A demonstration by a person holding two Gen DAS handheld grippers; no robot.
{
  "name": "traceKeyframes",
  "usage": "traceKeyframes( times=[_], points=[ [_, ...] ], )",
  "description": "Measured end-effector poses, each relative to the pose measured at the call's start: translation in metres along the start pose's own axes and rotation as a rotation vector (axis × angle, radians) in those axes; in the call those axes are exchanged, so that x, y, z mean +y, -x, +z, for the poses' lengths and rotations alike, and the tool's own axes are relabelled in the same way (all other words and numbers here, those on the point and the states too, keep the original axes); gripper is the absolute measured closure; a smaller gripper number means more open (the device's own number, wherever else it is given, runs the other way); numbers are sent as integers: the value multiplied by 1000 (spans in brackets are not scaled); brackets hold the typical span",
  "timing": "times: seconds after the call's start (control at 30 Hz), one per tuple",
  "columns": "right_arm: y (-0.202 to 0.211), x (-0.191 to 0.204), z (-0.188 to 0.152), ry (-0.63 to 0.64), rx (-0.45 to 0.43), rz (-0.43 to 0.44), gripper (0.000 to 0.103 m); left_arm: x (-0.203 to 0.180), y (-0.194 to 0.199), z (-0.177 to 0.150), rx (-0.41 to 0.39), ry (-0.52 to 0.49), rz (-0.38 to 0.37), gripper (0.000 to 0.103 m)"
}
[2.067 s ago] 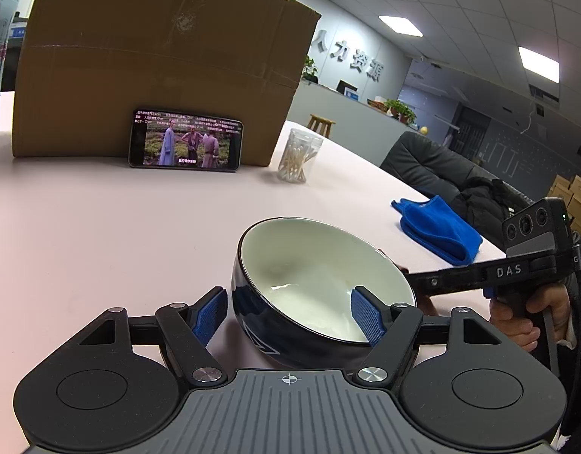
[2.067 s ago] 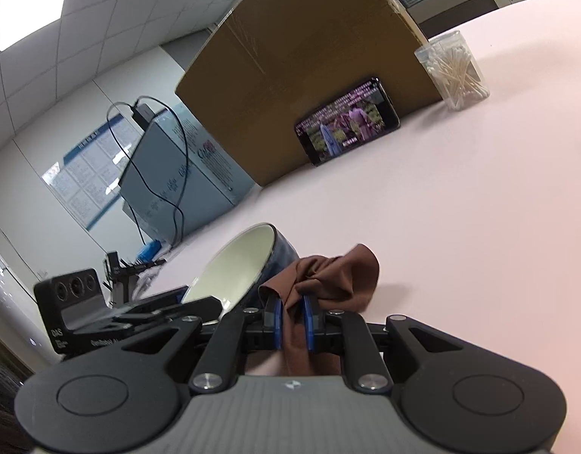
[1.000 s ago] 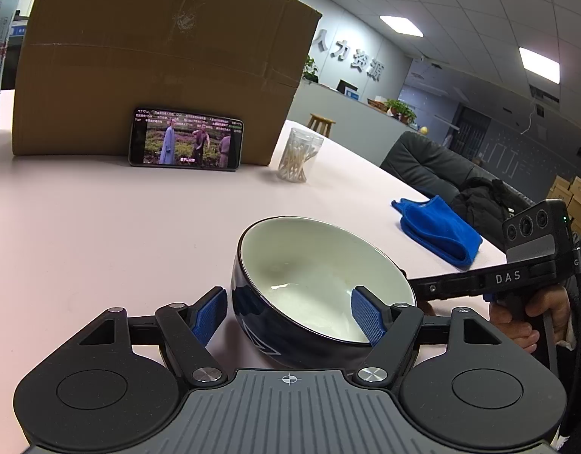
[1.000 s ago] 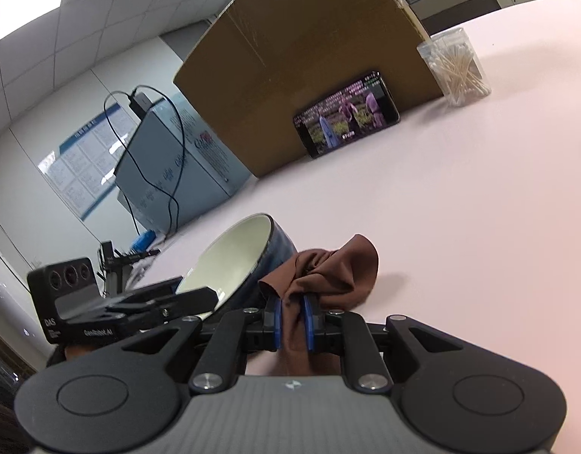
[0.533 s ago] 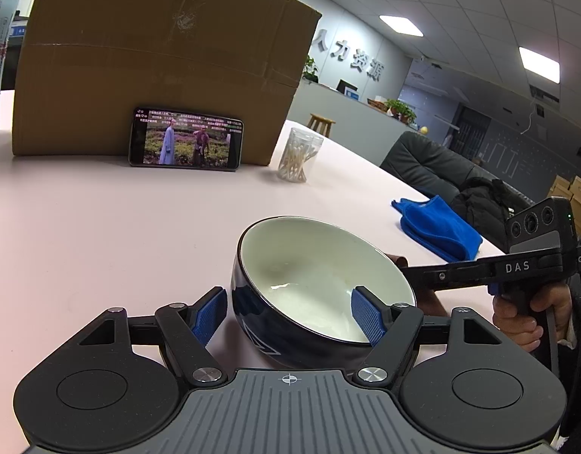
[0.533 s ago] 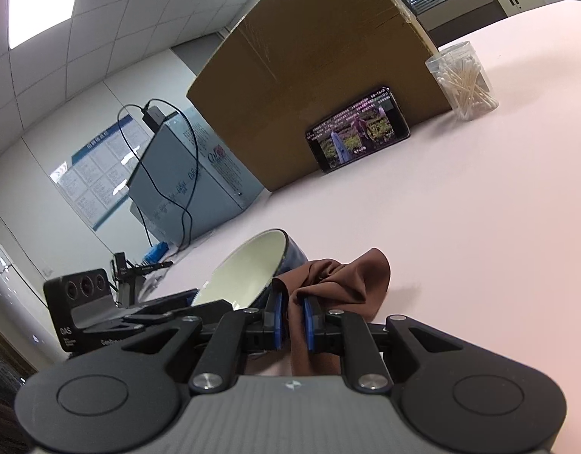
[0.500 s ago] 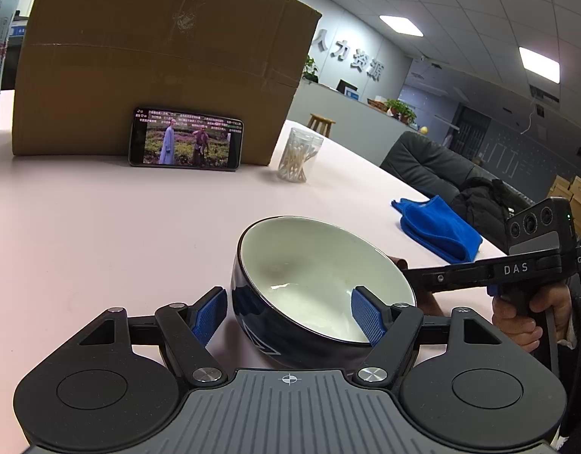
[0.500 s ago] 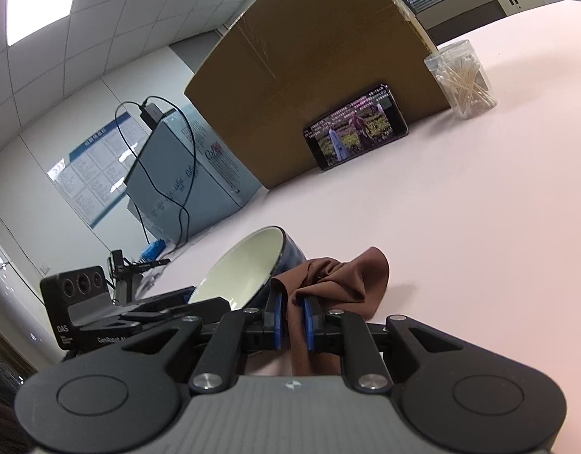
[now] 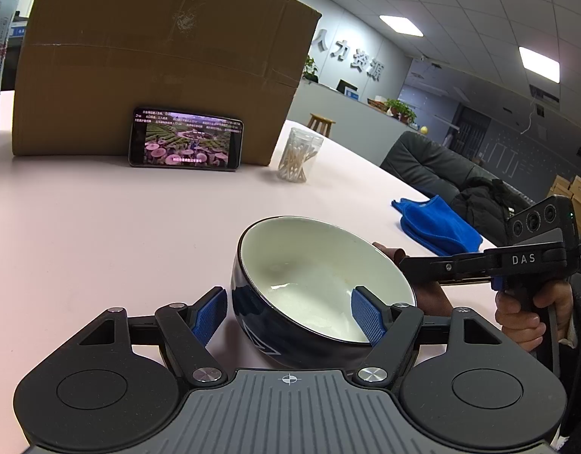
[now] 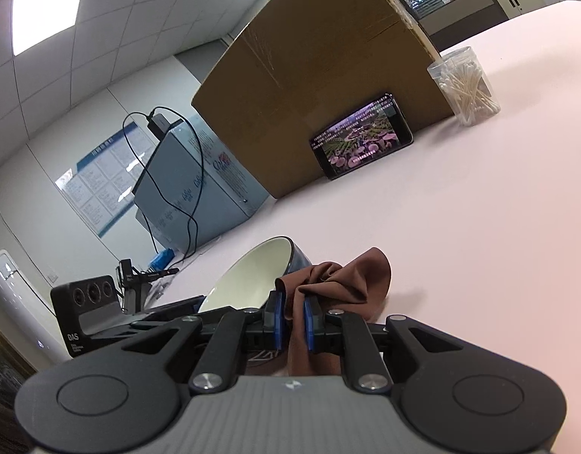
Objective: Clean bowl
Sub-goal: 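Rub the brown cloth along the bowl's outer wall with the right gripper, then slide the cloth in the right gripper down the bowl's outer wall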
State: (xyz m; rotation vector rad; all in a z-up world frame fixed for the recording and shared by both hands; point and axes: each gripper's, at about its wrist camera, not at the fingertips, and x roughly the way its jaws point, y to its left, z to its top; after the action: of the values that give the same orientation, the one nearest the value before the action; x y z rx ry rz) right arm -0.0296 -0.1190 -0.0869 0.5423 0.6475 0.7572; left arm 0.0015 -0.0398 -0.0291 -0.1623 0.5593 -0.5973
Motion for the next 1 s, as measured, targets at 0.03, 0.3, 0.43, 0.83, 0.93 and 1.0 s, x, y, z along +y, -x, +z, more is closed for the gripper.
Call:
traceKeyframes(
  times=[0.03, 0.3, 0.43, 0.83, 0.93, 1.0],
  points=[
    [0, 0, 0, -2, -1, 1, 88, 0, 0, 0, 0, 0, 0, 30],
    [-3, -2, 0, -10, 17, -10, 88, -1, 1, -1, 0, 1, -1, 29],
    [-3, -1, -1, -6, 19, -16, 88, -1, 1, 0, 1, 2, -1, 29],
    [2, 0, 1, -11, -28, 25, 89, 0, 0, 0, 2, 4, -2, 29],
    [0, -1, 0, -14, -20, 10, 89, 0, 0, 0, 2, 4, -2, 29],
    [-2, -1, 0, -15, -1, -4, 89, 1, 0, 0, 2, 4, -2, 29]
  ],
)
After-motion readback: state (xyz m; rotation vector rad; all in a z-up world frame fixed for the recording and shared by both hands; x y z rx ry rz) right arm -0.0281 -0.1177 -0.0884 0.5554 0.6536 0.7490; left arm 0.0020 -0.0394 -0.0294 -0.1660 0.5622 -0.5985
